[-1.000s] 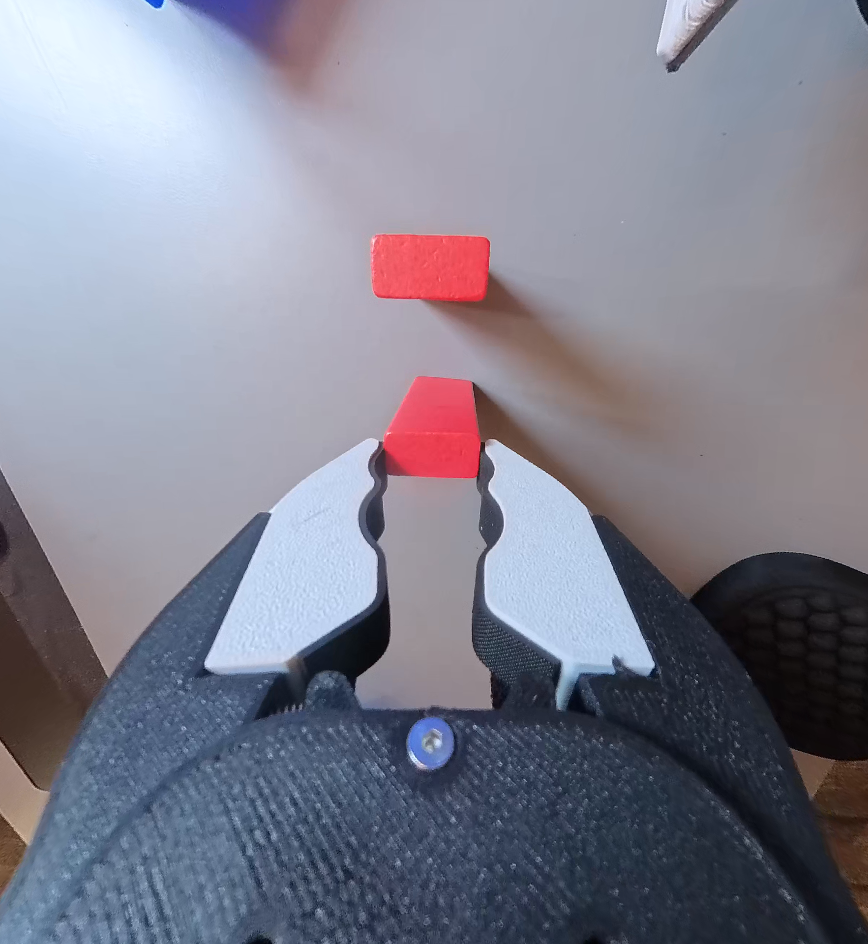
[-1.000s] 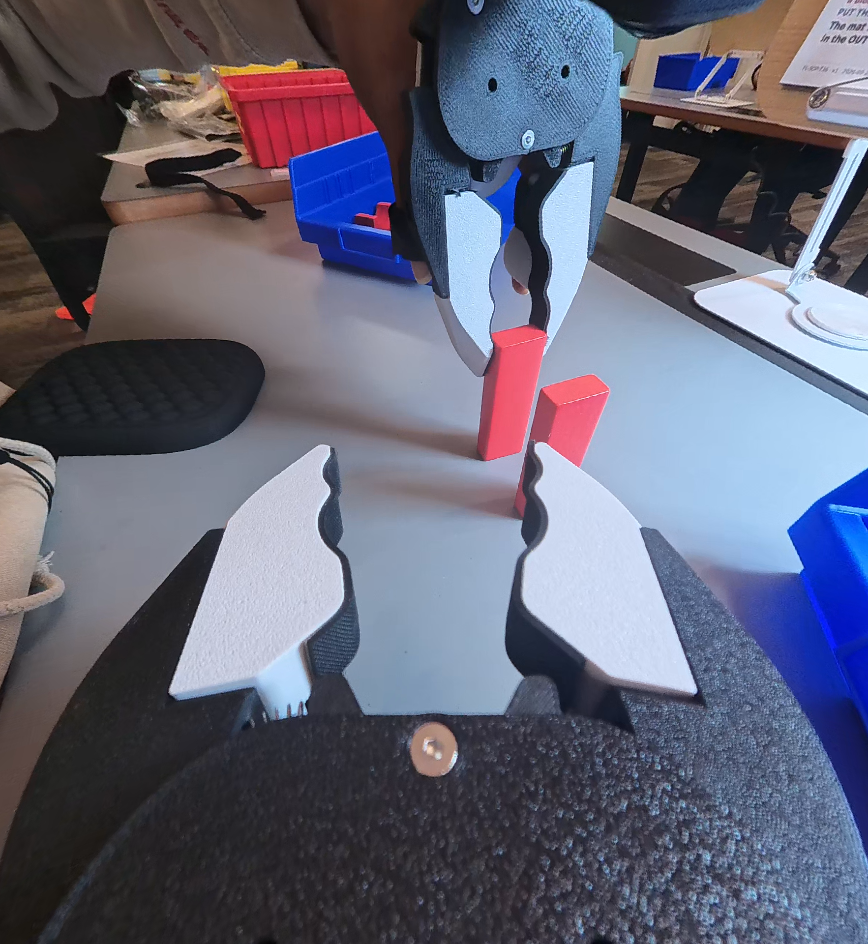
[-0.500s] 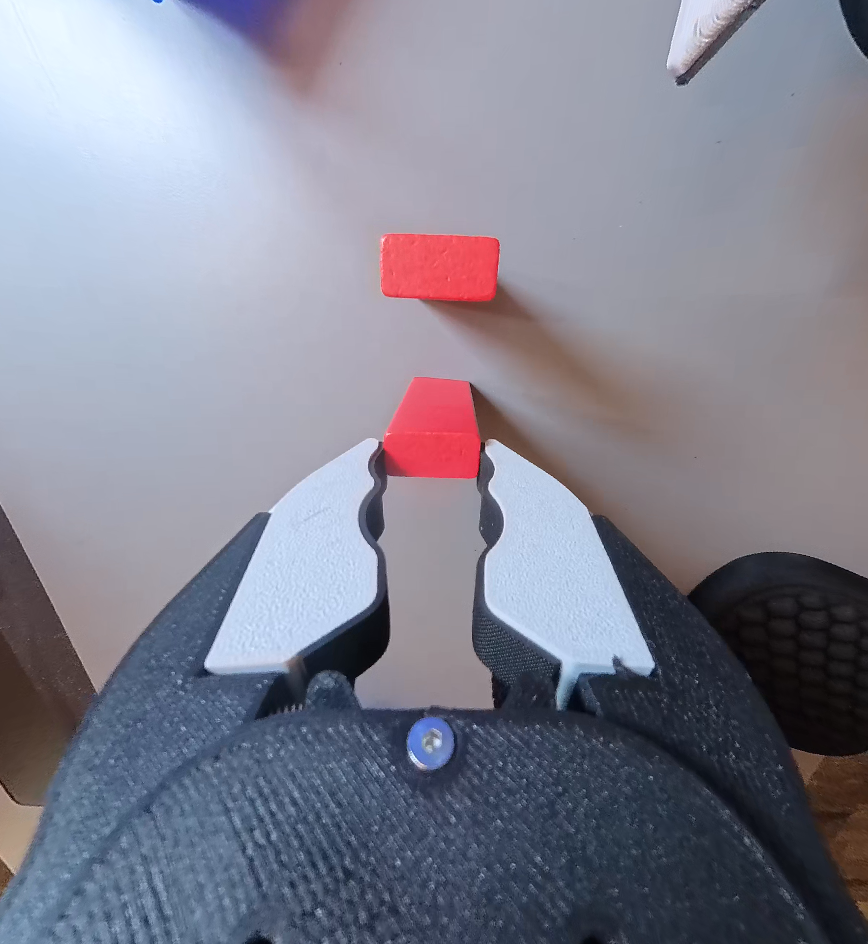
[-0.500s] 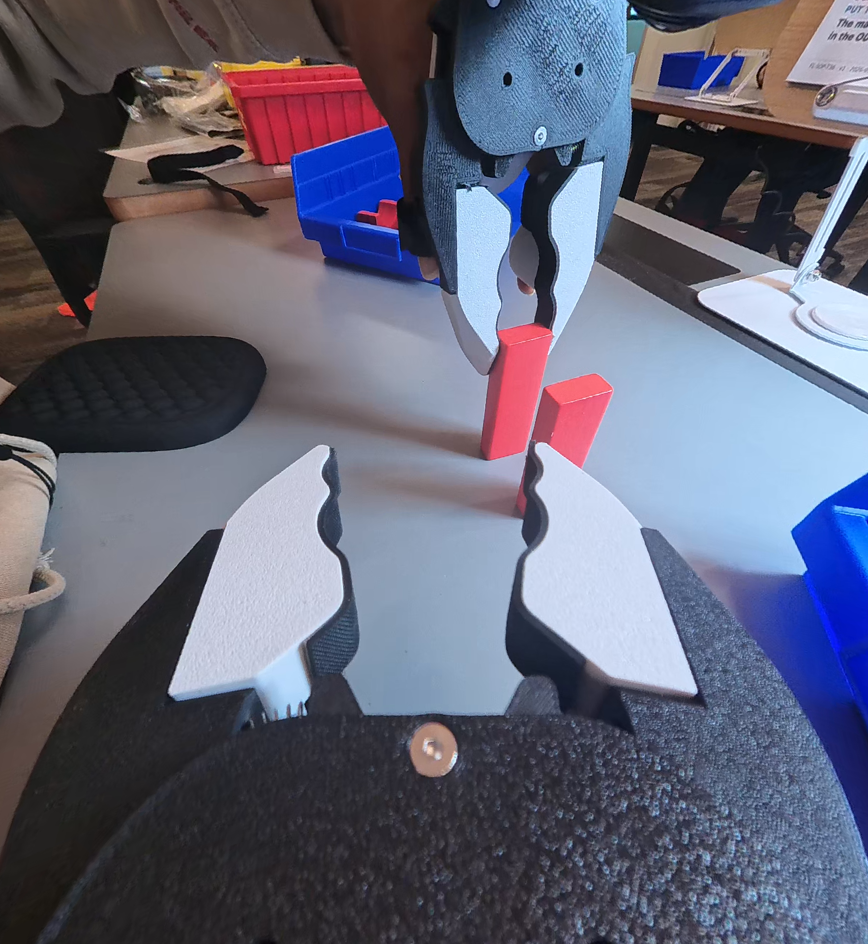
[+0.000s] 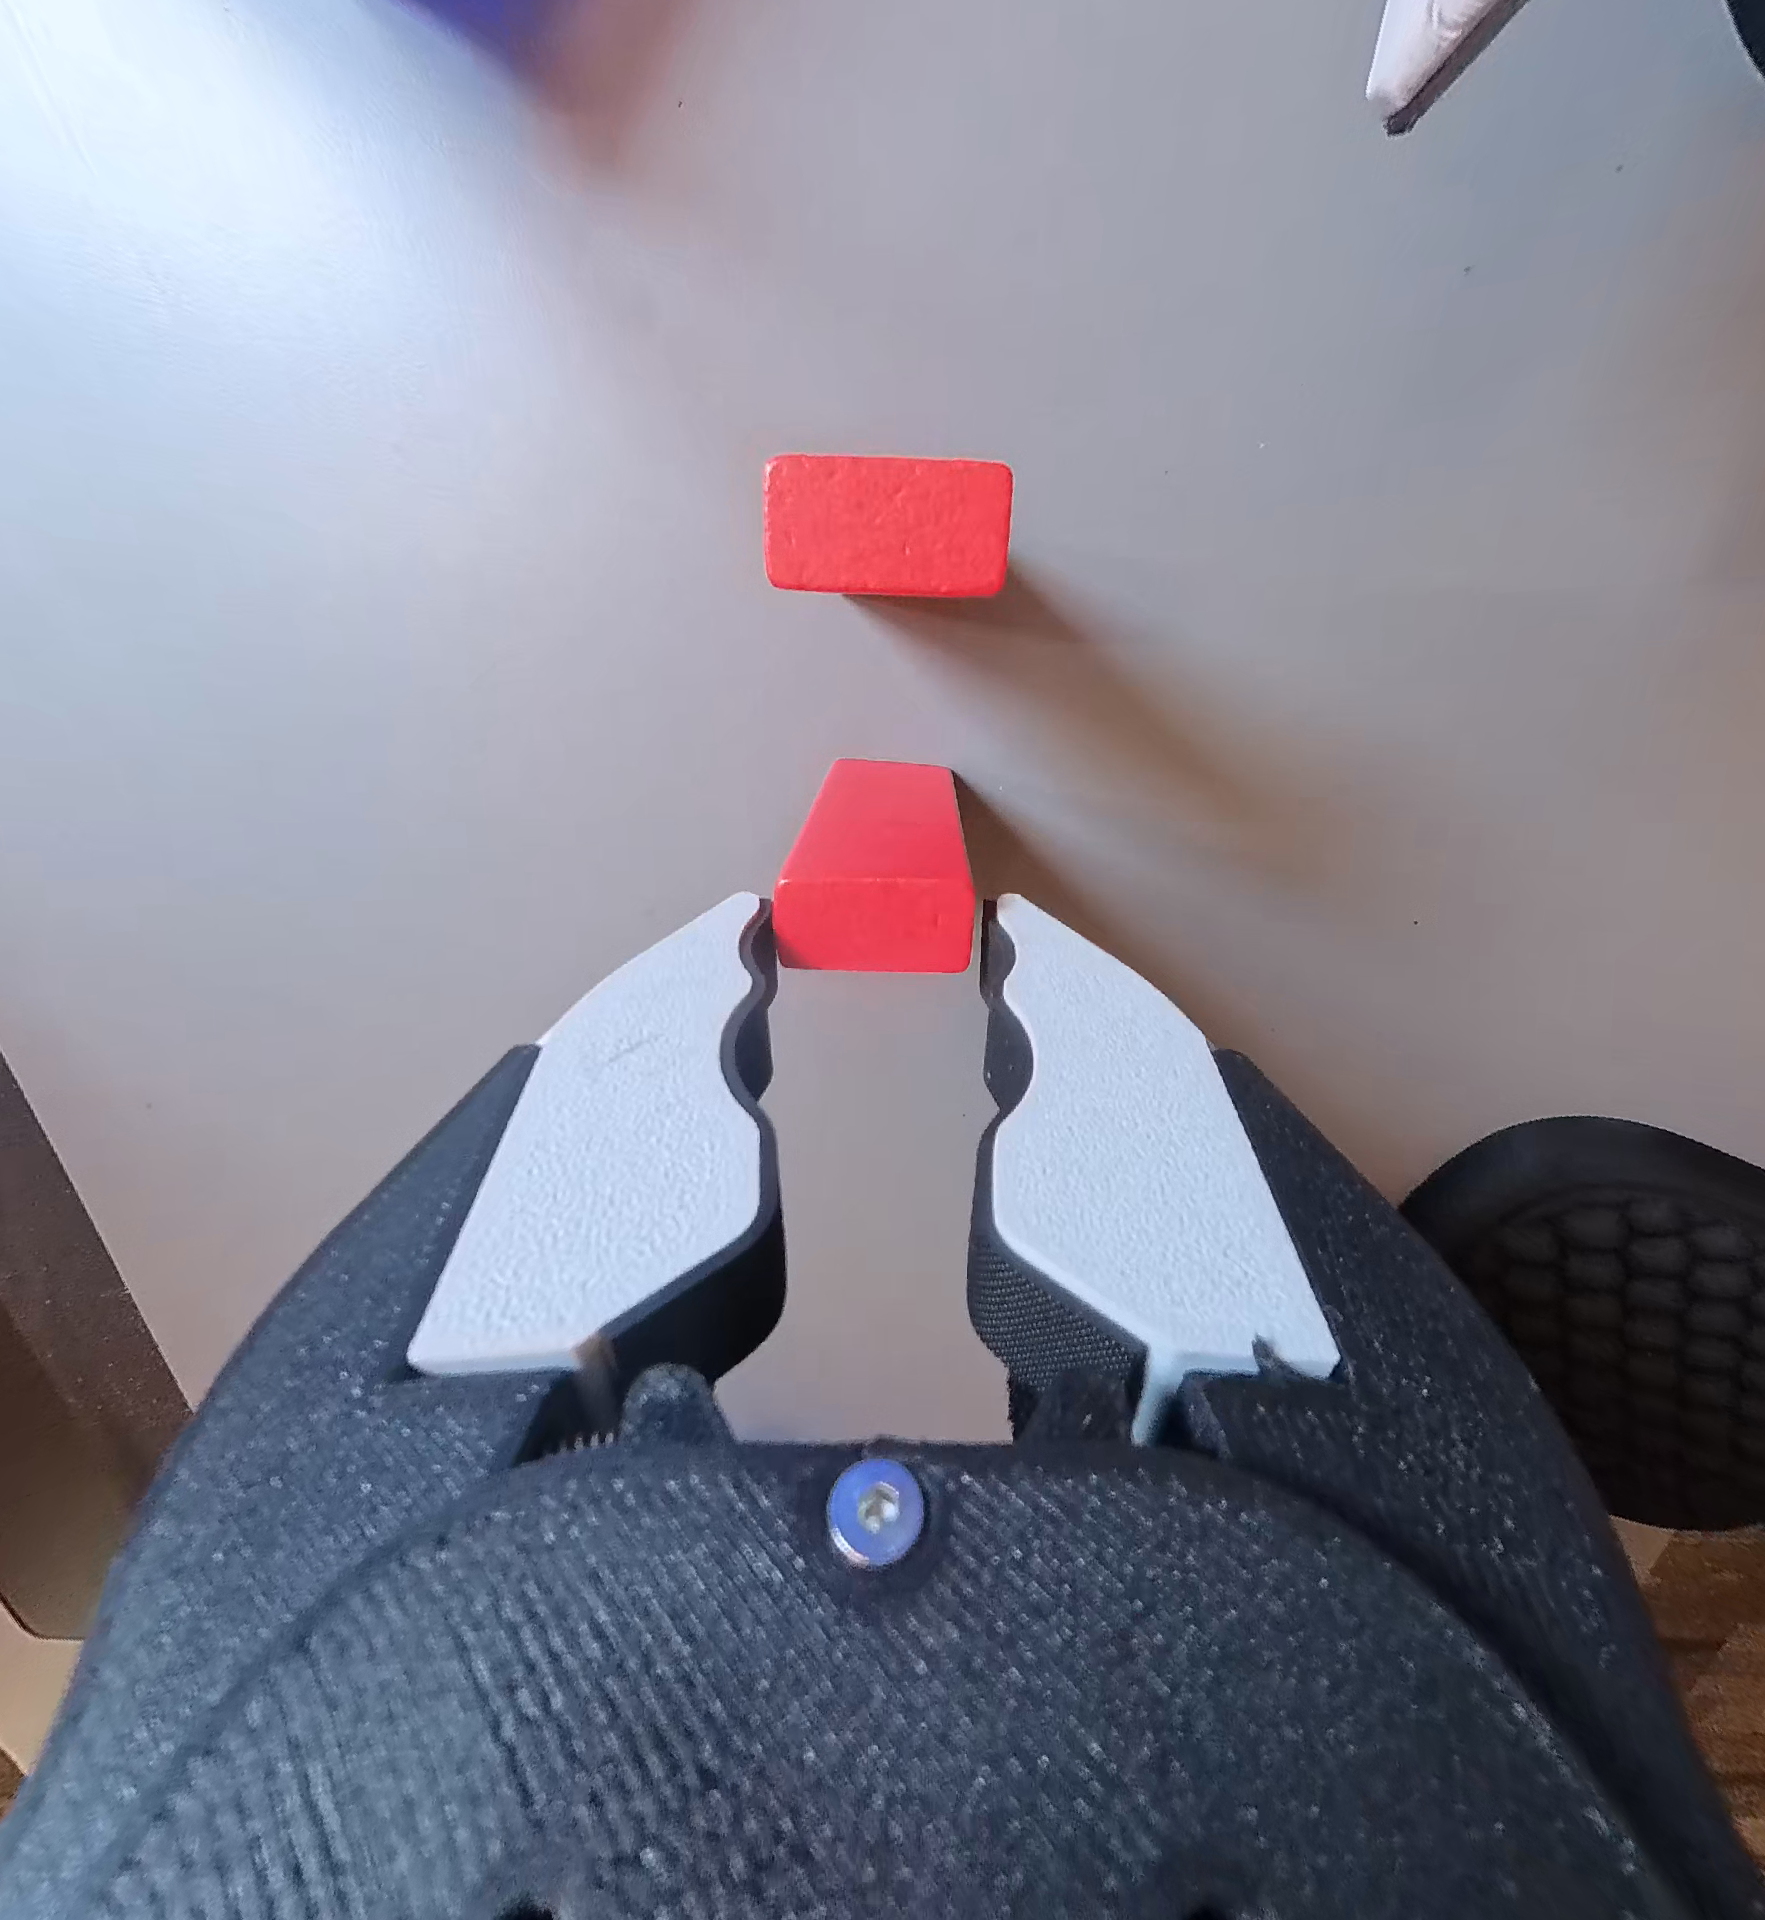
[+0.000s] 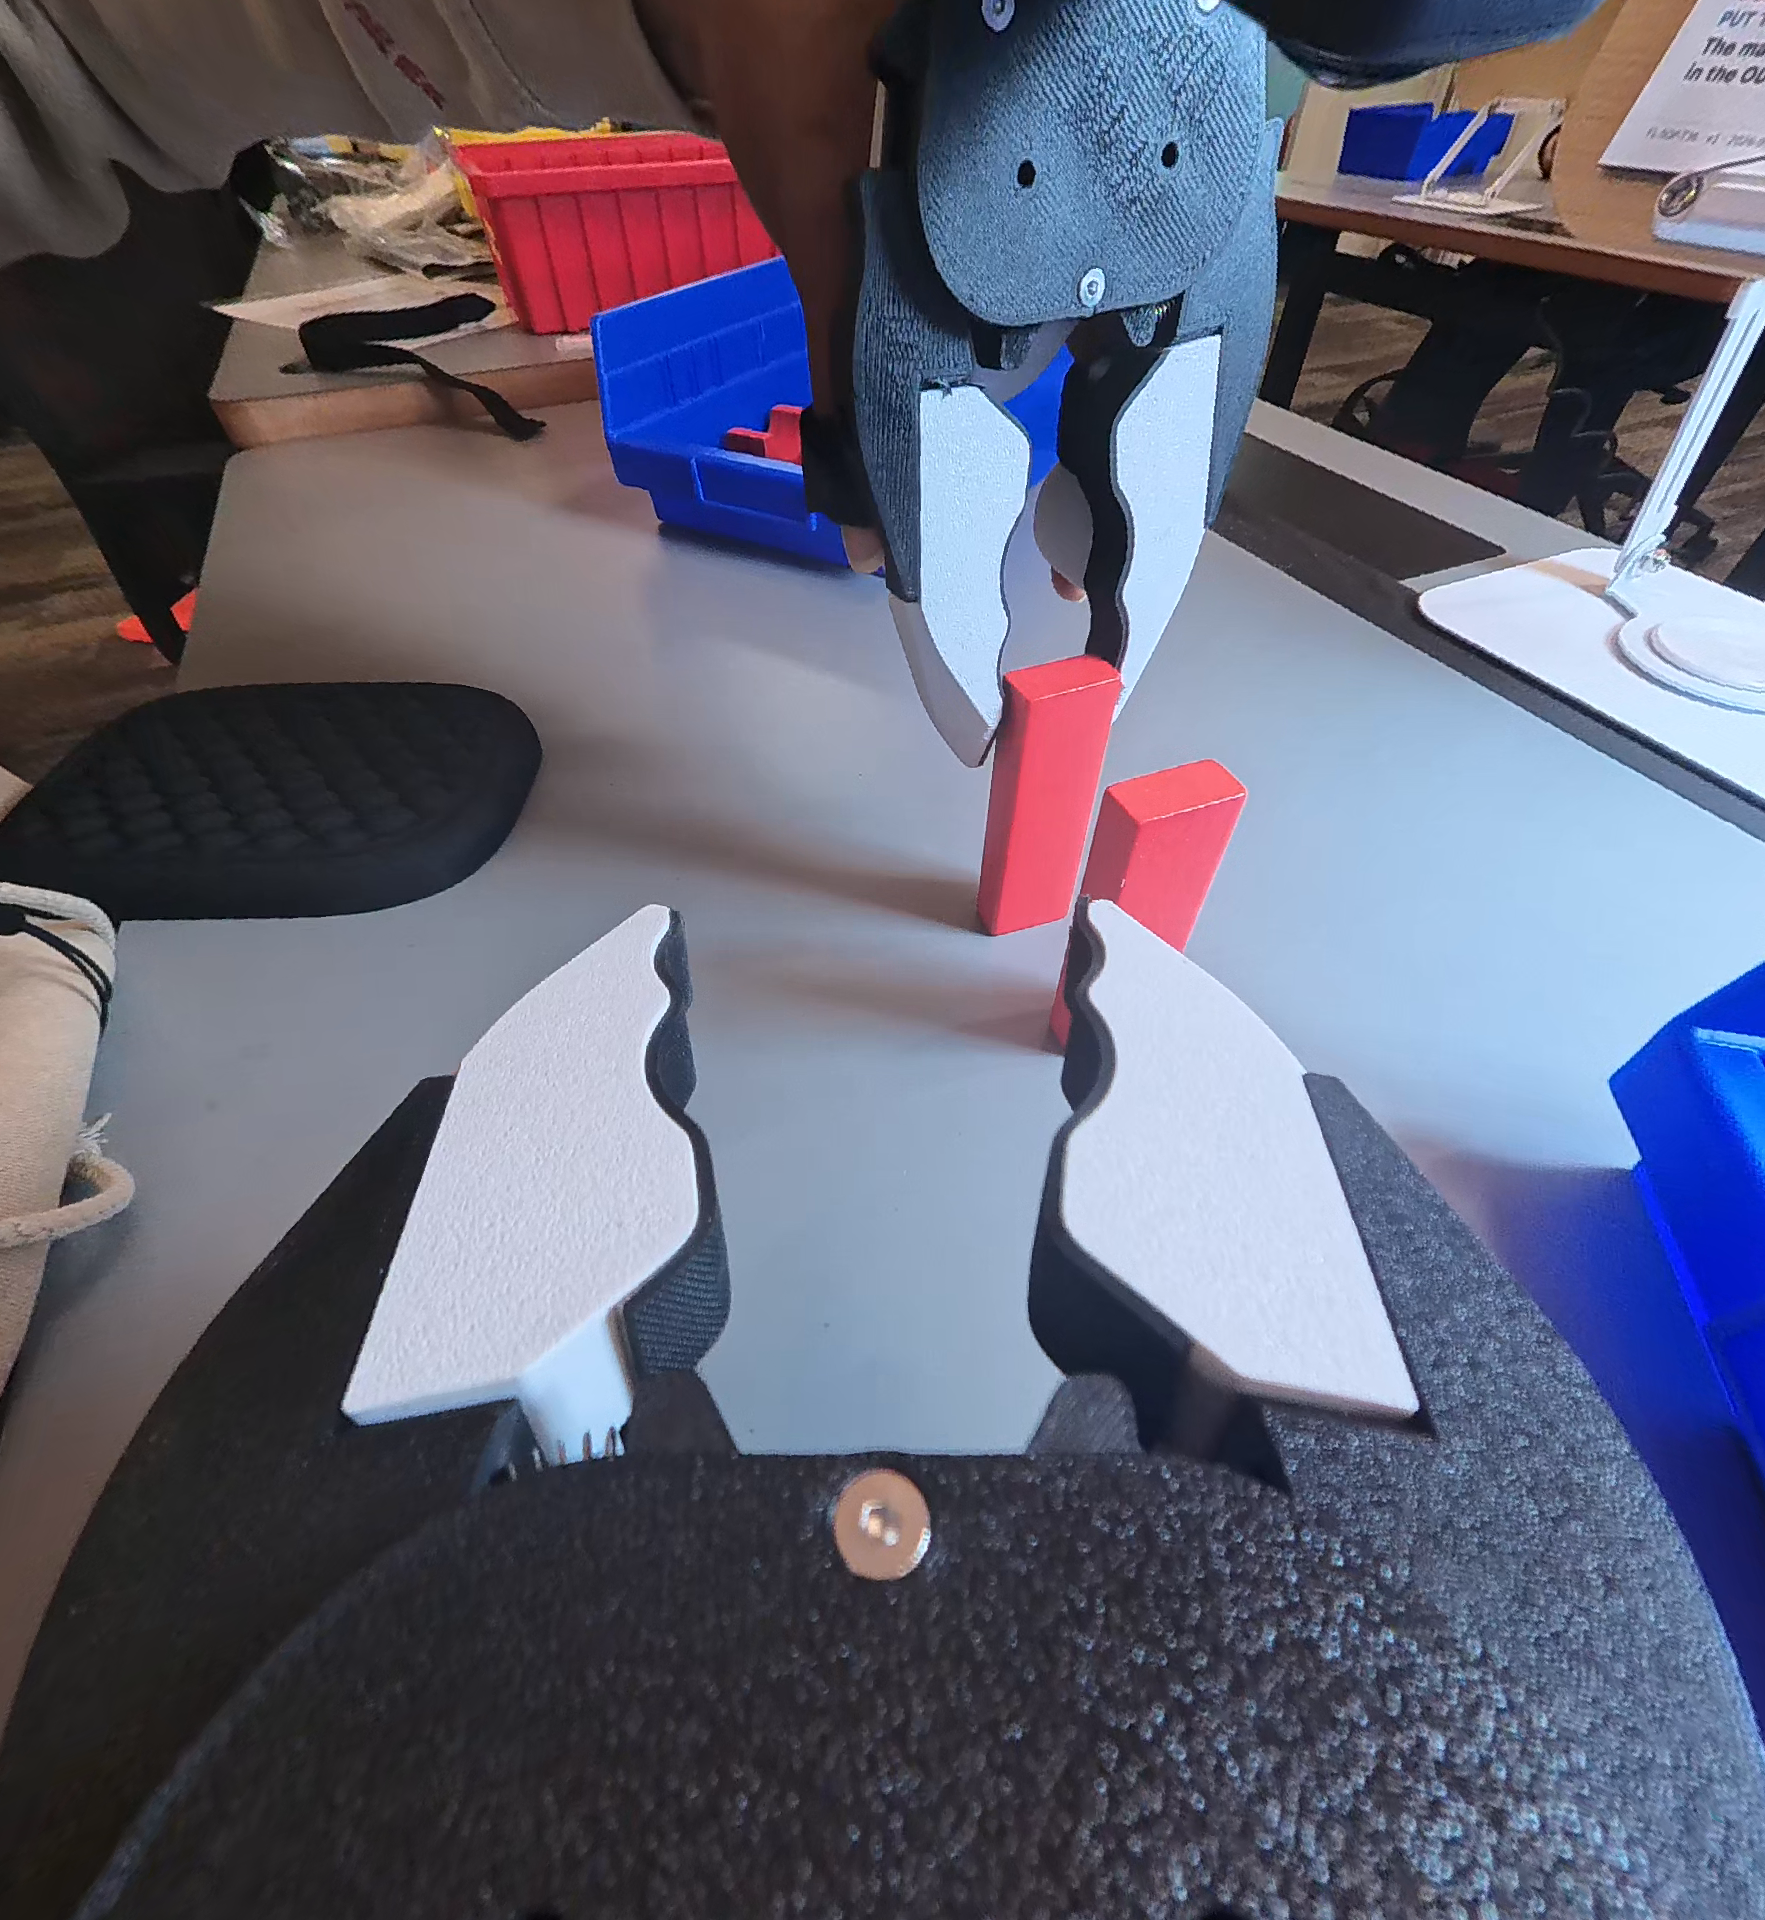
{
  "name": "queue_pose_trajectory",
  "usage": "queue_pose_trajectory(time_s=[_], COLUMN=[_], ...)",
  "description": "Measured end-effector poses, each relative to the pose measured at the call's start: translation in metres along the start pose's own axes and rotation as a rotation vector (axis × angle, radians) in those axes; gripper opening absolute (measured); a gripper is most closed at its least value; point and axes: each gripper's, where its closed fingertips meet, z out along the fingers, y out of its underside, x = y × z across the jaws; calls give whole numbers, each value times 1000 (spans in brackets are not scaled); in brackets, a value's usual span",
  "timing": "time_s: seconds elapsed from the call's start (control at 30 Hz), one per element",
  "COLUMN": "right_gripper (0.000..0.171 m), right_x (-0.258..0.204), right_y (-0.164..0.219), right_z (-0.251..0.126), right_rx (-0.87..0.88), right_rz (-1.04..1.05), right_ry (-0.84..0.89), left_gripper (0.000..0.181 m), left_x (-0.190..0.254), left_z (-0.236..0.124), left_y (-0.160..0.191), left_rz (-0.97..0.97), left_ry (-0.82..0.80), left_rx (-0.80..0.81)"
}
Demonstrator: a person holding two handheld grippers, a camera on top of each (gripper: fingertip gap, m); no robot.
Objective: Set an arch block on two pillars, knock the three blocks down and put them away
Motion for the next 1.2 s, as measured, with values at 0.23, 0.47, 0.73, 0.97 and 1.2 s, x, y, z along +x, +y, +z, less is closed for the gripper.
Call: queue_pose_trajectory(time_s=[0.23, 0.47, 0.73, 0.97, 1.2], right_gripper=[70, 70, 71, 71, 71], right_x=[0, 3, 6, 13, 18], right_y=[0, -3, -11, -18, -11], right_z=[-1, -3, -8, -13, -12], right_rx=[2, 19, 47, 86, 66], right_rz=[1, 7, 5, 40, 51], right_ry=[1, 11, 24, 39, 52], left_gripper=[41, 50, 43, 55, 82], left_x=[0, -8, -49, -63, -59], left_z=[-1, -43, -125, -91, -44], left_y=[1, 29, 166, 330, 408], left_rz=[-5, -6, -287, -557, -670], left_ry=[5, -63, -235, -221, -86], left_rx=[3, -20, -120, -380, -531])
